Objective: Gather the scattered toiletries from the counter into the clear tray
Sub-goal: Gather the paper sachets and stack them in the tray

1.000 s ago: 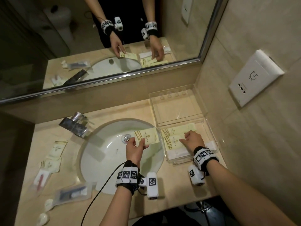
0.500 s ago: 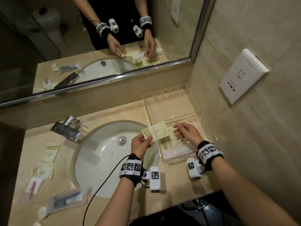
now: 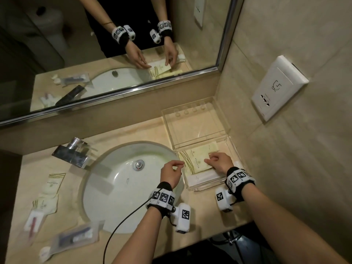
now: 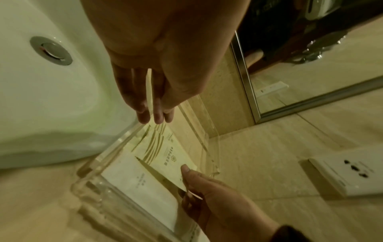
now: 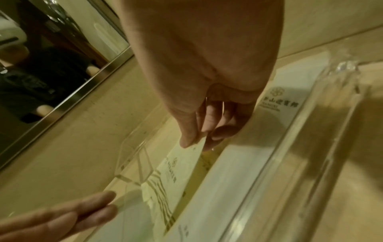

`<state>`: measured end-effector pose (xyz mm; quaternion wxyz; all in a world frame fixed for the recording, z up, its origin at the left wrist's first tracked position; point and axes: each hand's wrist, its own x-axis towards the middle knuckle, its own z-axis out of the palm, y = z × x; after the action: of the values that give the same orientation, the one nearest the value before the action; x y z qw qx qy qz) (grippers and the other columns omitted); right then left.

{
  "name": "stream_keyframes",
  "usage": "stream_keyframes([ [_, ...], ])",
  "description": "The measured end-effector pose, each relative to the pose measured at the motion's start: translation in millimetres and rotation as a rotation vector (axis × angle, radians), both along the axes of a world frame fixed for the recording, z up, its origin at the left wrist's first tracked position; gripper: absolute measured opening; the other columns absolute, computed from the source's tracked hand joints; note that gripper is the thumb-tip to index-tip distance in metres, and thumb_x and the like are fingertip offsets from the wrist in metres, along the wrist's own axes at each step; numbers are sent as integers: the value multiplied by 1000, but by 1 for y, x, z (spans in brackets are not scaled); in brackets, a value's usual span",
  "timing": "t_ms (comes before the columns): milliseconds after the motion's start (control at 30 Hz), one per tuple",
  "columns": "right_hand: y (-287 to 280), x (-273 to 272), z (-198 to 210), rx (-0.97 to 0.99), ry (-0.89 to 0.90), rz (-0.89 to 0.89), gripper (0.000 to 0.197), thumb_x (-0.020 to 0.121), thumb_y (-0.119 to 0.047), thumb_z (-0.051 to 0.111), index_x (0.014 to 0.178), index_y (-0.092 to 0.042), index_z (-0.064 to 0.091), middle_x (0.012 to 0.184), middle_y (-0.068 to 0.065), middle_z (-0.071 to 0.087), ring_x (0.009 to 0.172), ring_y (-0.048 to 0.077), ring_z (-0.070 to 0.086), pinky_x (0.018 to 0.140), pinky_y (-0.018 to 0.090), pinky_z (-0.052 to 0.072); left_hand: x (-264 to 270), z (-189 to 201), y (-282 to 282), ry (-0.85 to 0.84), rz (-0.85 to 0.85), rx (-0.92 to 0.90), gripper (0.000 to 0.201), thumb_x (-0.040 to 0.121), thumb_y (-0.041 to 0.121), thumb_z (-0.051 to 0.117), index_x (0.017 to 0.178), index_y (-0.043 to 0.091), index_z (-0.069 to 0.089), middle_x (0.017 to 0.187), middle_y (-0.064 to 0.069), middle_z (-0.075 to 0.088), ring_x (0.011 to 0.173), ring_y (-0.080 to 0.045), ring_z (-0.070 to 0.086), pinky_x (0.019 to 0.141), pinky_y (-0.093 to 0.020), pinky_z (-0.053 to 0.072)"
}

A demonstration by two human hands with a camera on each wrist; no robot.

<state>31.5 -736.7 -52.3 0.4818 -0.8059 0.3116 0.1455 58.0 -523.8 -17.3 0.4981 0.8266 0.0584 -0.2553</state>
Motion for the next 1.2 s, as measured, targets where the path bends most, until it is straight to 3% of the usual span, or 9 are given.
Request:
stream_keyframes([
  [133,10,2,-3,-60,5,-15,21,78,-20,80,91,-11,66,67,-5,58,74,16,58,69,21,43,-1,-5,-1,11,-160,98,28,93,9,50,108,18,72,119,0,69,104,-26,67,99,-33,49],
  [267,14,5,-6,-142,60,-3,23,75,-25,81,87,-15,64,83,0,65,84,20,63,82,32,53,-3,-10,-4,0,-249,132,30,94,9,48,115,17,69,129,-3,63,110,-28,63,102,-34,46],
  [400,16,6,-3,-224,95,41,35,76,-29,79,100,-14,59,99,2,63,94,22,62,84,34,52,-7,-13,-6,-69,-318,135,33,94,6,47,122,13,64,134,-4,59,119,-23,58,107,-31,41],
  [467,16,8,-1,-207,94,39,33,76,-27,79,99,-15,59,101,2,64,96,22,63,86,35,52,-7,-14,-7,-115,-352,159,37,94,5,46,127,12,60,138,-3,56,127,-20,51,109,-24,34],
  [567,18,9,-2,-175,108,39,27,75,-23,80,91,-19,59,97,-2,63,97,21,65,89,37,53,-7,-17,-7,-150,-397,177,40,95,5,44,133,13,56,142,-3,52,132,-20,47,111,-23,31],
  [733,17,10,0,-176,111,43,26,75,-20,80,90,-19,59,95,-2,63,94,21,64,89,38,54,-4,-32,-8,-189,-488,272,46,96,12,43,141,23,48,151,4,41,134,-20,43,113,-35,34],
  [933,17,7,-3,-166,58,67,29,76,-12,78,102,-10,66,93,0,63,86,15,60,88,31,53,-6,-38,-10,-193,-491,321,44,96,14,42,139,21,50,152,5,40,131,-22,46,109,-34,38],
  [1200,15,4,3,-156,54,69,26,75,-10,77,96,-11,62,89,0,62,85,17,60,82,29,53,-8,-32,-15,-199,-548,381,43,96,14,41,137,23,52,152,7,38,128,-24,47,105,-35,42],
])
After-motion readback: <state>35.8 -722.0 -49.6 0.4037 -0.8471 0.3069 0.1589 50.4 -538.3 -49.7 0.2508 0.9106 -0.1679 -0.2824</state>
